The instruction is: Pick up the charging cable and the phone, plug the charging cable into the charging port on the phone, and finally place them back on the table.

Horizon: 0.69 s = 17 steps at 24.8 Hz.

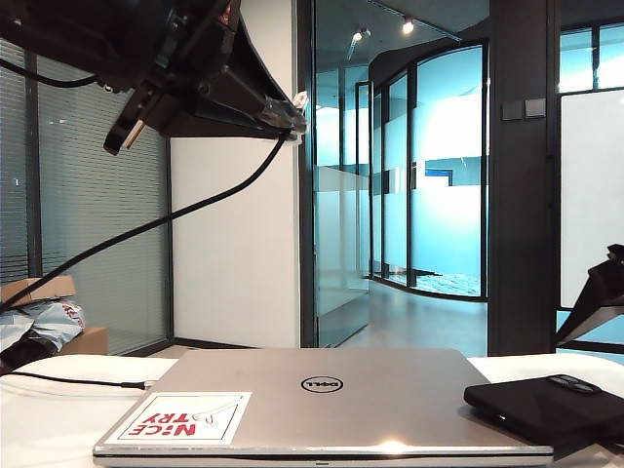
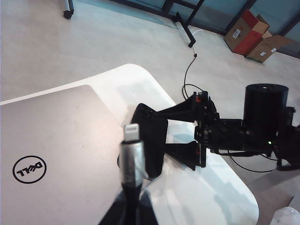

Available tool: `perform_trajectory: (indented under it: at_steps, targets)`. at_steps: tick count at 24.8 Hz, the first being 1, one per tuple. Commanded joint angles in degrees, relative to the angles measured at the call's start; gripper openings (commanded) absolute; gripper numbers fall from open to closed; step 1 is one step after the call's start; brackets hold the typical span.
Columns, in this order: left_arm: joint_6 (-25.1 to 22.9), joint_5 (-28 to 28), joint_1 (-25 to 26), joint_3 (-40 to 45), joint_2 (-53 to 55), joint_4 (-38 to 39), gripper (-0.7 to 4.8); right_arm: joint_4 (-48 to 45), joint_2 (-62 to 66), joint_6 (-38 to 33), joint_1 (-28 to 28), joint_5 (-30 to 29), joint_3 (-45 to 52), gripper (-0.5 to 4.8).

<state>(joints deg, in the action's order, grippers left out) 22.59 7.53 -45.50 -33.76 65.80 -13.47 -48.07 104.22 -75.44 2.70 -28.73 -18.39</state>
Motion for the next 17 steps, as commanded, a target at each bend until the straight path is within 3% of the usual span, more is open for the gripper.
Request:
perform_trajectory:
  at_steps: [1, 14, 17]
  targets:
    - [-0.07, 0.24, 0.00, -0.33, -0.22, -0.79, -0.08, -0.57, 0.81, 0.07, -0.07, 0.11, -1.53, 4.72]
    - [-0.09, 0.24, 0.00, -0.33, -0.22, -0.79, -0.08, -0.57, 5.60, 0.70, -0.11, -4.00, -3.61, 4.55]
    - [-0.09, 0.24, 0.00, -0.33, -0.22, -0.79, -0.08, -0.57, 5.60, 0.70, -0.11, -3.78, -3.61, 3.59]
